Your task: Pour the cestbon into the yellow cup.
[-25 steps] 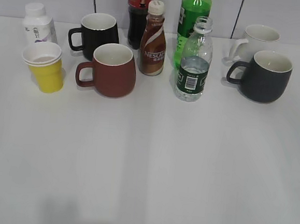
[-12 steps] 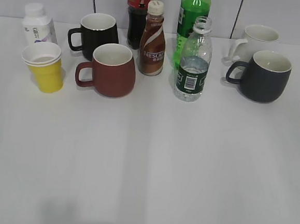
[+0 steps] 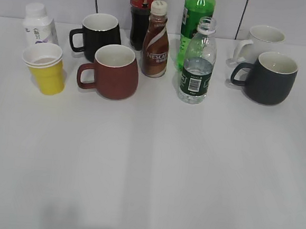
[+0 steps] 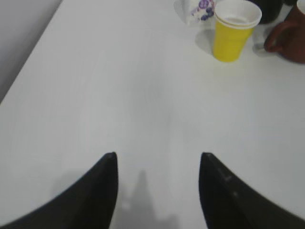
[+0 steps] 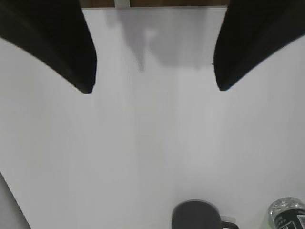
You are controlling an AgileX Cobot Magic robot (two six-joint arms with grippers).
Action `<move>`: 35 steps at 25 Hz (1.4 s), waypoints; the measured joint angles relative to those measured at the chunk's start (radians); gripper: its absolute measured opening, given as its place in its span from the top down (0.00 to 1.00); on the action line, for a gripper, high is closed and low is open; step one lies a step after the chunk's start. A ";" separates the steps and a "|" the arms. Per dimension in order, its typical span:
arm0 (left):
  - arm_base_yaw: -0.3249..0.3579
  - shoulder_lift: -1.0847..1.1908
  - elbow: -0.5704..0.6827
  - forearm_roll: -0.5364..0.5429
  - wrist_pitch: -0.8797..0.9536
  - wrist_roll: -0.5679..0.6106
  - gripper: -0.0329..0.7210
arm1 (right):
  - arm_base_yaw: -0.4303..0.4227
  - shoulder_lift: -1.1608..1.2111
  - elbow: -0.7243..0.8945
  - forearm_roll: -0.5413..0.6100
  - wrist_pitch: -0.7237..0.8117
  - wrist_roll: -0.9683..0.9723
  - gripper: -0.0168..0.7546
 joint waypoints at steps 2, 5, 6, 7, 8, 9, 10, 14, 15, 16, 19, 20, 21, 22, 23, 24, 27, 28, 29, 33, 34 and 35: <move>0.003 -0.036 0.000 0.000 0.000 0.000 0.41 | 0.000 0.000 0.000 0.000 0.000 0.000 0.23; 0.003 -0.067 0.000 0.000 -0.003 0.000 0.41 | 0.000 -0.014 0.000 0.000 0.000 0.000 0.23; 0.003 -0.068 0.000 0.000 -0.003 0.000 0.41 | 0.000 -0.029 0.001 0.000 0.000 0.000 0.23; 0.003 -0.068 0.000 0.000 -0.003 0.000 0.41 | 0.000 -0.040 0.001 0.000 0.000 0.000 0.23; 0.003 -0.068 0.000 0.000 -0.003 0.000 0.41 | 0.000 -0.045 0.001 0.000 0.000 0.000 0.23; 0.003 -0.068 0.000 0.000 -0.004 0.000 0.41 | 0.000 -0.046 0.001 0.000 0.000 0.000 0.23; 0.002 -0.068 0.000 0.000 -0.004 0.000 0.41 | 0.000 -0.047 0.001 0.000 0.000 0.000 0.23; -0.033 -0.068 0.000 0.000 -0.004 0.000 0.41 | 0.000 -0.047 0.001 0.000 0.000 0.000 0.23; -0.043 -0.068 0.000 0.000 -0.004 0.000 0.41 | 0.000 -0.047 0.001 0.000 0.000 0.000 0.23; -0.048 -0.068 0.000 0.000 -0.004 0.000 0.41 | 0.000 -0.047 0.001 0.000 0.000 0.000 0.23; -0.051 -0.068 0.000 0.000 -0.004 0.000 0.42 | 0.000 -0.047 0.001 0.000 0.000 0.000 0.23; -0.051 -0.068 0.000 0.000 -0.004 0.000 0.42 | 0.000 -0.047 0.001 0.000 0.000 0.000 0.23; -0.051 -0.068 0.000 0.000 -0.004 0.000 0.43 | 0.000 -0.047 0.001 0.000 0.000 0.000 0.23; -0.051 -0.068 0.000 0.000 -0.004 0.000 0.43 | 0.000 -0.047 0.001 0.000 0.000 0.000 0.23; -0.051 -0.068 0.000 0.000 -0.004 0.000 0.44 | 0.000 -0.047 0.001 0.000 0.000 0.000 0.23; -0.051 -0.068 0.000 0.000 -0.004 0.000 0.45 | 0.000 -0.047 0.001 0.000 0.000 0.000 0.23; -0.051 -0.068 0.000 0.000 -0.004 0.000 0.46 | 0.000 -0.047 0.001 0.000 0.000 0.000 0.23; -0.051 -0.068 0.000 0.000 -0.004 0.000 0.46 | 0.000 -0.047 0.001 0.000 0.000 0.000 0.23; -0.051 -0.068 0.000 0.000 -0.004 0.000 0.46 | 0.000 -0.047 0.001 0.000 0.000 0.000 0.23; -0.051 -0.068 0.000 0.000 -0.005 0.000 0.47 | 0.000 -0.047 0.001 0.000 0.000 0.000 0.23; -0.051 -0.068 0.000 0.000 -0.005 0.000 0.47 | 0.000 -0.047 0.001 0.000 0.000 0.000 0.23; -0.051 -0.068 0.000 0.000 -0.005 0.000 0.47 | 0.000 -0.047 0.001 0.000 0.000 0.000 0.23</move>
